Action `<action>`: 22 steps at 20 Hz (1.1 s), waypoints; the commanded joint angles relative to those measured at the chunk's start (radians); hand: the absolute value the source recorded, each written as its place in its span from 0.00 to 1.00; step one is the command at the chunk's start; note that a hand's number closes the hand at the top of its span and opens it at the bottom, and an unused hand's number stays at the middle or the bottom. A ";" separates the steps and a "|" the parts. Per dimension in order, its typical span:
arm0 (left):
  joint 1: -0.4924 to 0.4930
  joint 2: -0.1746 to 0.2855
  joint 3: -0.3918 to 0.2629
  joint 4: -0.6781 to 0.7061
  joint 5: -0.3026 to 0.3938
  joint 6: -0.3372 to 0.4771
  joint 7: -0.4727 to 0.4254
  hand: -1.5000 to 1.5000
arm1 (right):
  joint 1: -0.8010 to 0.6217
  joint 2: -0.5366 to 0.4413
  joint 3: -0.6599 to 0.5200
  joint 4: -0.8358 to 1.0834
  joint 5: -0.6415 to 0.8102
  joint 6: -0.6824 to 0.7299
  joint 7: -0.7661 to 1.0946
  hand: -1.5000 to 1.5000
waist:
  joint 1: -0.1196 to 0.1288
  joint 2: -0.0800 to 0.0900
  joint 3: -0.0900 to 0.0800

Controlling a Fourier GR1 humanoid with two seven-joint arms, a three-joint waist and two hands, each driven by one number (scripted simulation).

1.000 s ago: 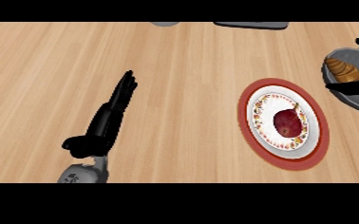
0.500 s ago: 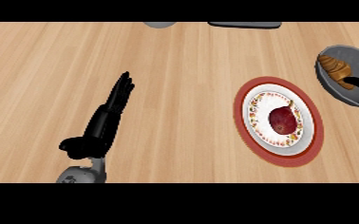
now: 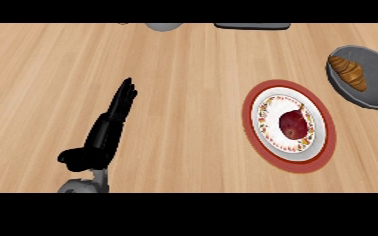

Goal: Pick the croissant from the plate and place it in the pan

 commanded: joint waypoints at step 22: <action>-0.026 -0.002 0.030 0.024 0.010 -0.002 0.017 0.50 | 0.209 -0.003 0.082 -0.082 -0.001 0.100 -0.224 0.00 | -0.017 -0.009 -0.001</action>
